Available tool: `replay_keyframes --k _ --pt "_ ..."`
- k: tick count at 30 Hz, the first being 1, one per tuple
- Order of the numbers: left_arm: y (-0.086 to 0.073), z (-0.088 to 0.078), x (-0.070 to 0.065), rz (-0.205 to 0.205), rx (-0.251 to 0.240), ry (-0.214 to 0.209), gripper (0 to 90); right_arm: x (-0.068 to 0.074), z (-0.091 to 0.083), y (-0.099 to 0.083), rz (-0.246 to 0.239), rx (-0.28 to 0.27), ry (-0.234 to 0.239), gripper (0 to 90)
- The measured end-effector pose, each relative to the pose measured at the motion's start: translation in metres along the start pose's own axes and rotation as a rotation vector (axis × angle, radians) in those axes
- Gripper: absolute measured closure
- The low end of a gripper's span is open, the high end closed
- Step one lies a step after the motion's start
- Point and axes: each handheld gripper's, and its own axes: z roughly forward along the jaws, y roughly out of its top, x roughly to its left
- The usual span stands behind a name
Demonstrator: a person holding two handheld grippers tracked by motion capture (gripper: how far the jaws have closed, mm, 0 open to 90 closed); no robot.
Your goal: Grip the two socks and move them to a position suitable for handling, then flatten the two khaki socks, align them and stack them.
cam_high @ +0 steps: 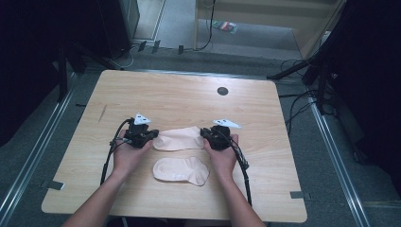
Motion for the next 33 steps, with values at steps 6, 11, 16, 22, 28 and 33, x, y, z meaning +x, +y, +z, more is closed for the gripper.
replay_keyframes --k 6,11,16,22,28,33 --pt "-0.003 -0.01 0.006 -0.109 -0.047 -0.018 68.0 -0.006 -0.002 -0.002 0.035 -0.004 -0.007 79.7" --pt "-0.015 -0.004 0.001 -0.151 -0.006 -0.041 56.4 -0.012 -0.002 -0.008 0.065 -0.002 -0.006 79.4" --pt "-0.016 0.003 -0.008 -0.16 0.029 -0.061 62.3 -0.012 -0.003 -0.011 0.073 -0.004 0.002 78.7" --pt "-0.017 0.011 -0.006 -0.165 0.052 -0.009 90.0 -0.011 -0.009 -0.013 0.04 -0.015 -0.001 80.3" --pt "-0.018 0.002 -0.009 -0.102 0.02 -0.022 90.0 -0.008 -0.018 -0.016 -0.006 -0.026 0.006 81.6" --pt "-0.02 -0.014 -0.011 -0.086 -0.038 -0.032 90.0 -0.006 -0.028 -0.013 -0.012 -0.042 0.024 82.1"
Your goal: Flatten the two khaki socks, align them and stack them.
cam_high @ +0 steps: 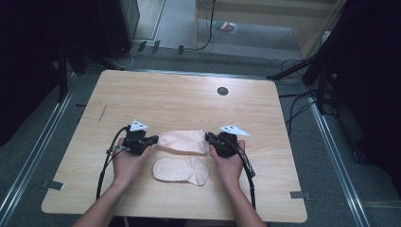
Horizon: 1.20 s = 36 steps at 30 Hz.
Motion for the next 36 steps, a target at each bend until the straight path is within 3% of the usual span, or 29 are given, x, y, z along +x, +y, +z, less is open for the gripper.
replay_keyframes --k 4,10,18,28,36 --pt "-0.002 -0.014 -0.002 0.019 -0.03 -0.015 90.0 0.007 -0.011 0.002 0.001 -0.012 0.014 82.9" --pt "-0.008 -0.028 -0.005 0.023 -0.035 -0.039 90.0 0.015 -0.021 0.0 -0.012 -0.005 0.001 83.9" --pt "-0.02 -0.05 -0.013 0.04 -0.05 -0.063 90.0 0.028 -0.041 -0.014 -0.014 0.0 0.016 84.3" --pt "-0.035 -0.063 -0.026 0.066 -0.049 -0.083 90.0 0.031 -0.059 -0.029 -0.012 0.011 0.029 84.3" --pt "-0.055 -0.067 -0.028 0.071 -0.016 -0.096 90.0 0.037 -0.066 -0.043 0.001 0.045 0.04 84.3"
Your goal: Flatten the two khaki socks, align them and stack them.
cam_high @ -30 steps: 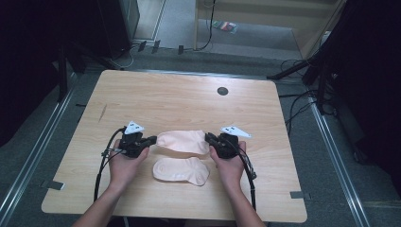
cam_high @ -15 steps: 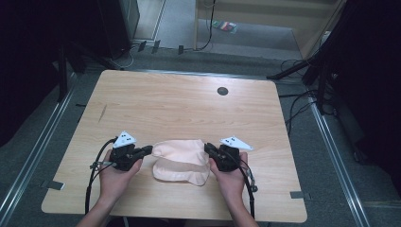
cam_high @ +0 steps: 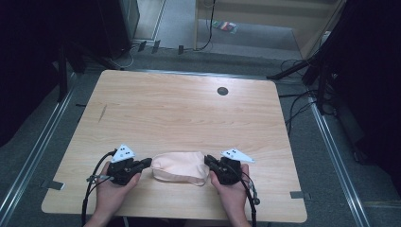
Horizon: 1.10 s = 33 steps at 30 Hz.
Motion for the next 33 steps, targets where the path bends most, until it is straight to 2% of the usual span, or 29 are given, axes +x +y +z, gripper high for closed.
replay_keyframes --k 6,11,18,23,28,33 --pt "-0.006 0.003 0.0 0.006 0.012 0.006 90.0 0.002 -0.002 -0.006 0.017 -0.006 0.007 84.3" --pt "-0.009 0.008 0.002 -0.009 0.014 0.008 90.0 0.005 -0.002 -0.012 -0.004 -0.007 -0.002 84.3" --pt "-0.01 0.017 0.0 -0.003 0.026 0.016 90.0 0.003 0.002 -0.014 0.006 -0.009 -0.013 84.2" --pt "-0.011 0.017 0.004 -0.012 0.03 0.017 90.0 0.004 0.002 -0.016 0.005 0.005 -0.006 84.1" --pt "-0.013 0.016 0.004 0.011 0.043 0.031 90.0 0.003 0.005 -0.02 0.007 0.031 -0.015 84.1" --pt "-0.011 0.006 0.007 0.004 0.012 0.034 90.0 0.003 -0.003 -0.016 0.004 0.004 -0.013 85.6"
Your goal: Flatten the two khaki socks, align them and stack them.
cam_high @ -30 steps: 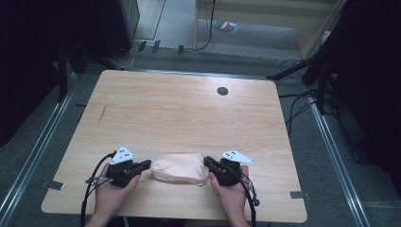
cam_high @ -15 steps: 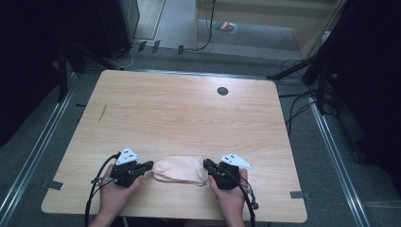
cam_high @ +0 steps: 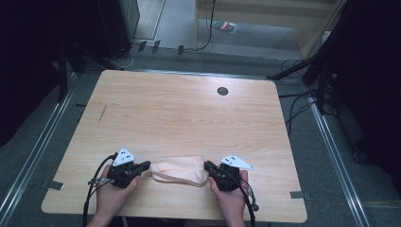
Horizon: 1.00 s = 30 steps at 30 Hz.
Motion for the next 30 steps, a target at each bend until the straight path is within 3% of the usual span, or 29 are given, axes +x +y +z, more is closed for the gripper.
replay_keyframes --k 6,12,16,20,26,30 --pt "0.001 -0.006 0.0 0.011 -0.002 0.004 90.0 0.0 -0.009 0.003 -0.003 -0.011 -0.01 86.7" --pt "-0.003 0.003 -0.005 0.004 0.021 -0.04 90.0 0.002 -0.002 -0.001 -0.009 0.025 0.018 86.2" --pt "-0.004 0.008 -0.002 -0.004 0.03 -0.026 90.0 0.0 0.004 -0.004 -0.011 0.042 0.016 85.7" --pt "-0.005 0.011 -0.003 0.0 0.029 -0.014 90.0 0.001 0.008 -0.004 -0.003 0.024 0.022 85.6" --pt "-0.001 -0.001 -0.005 0.001 -0.044 -0.001 90.0 0.006 -0.003 0.004 -0.027 -0.047 0.042 85.4" --pt "-0.002 0.004 -0.003 0.004 -0.025 0.009 90.0 0.004 -0.001 0.006 -0.024 -0.052 0.033 85.4"
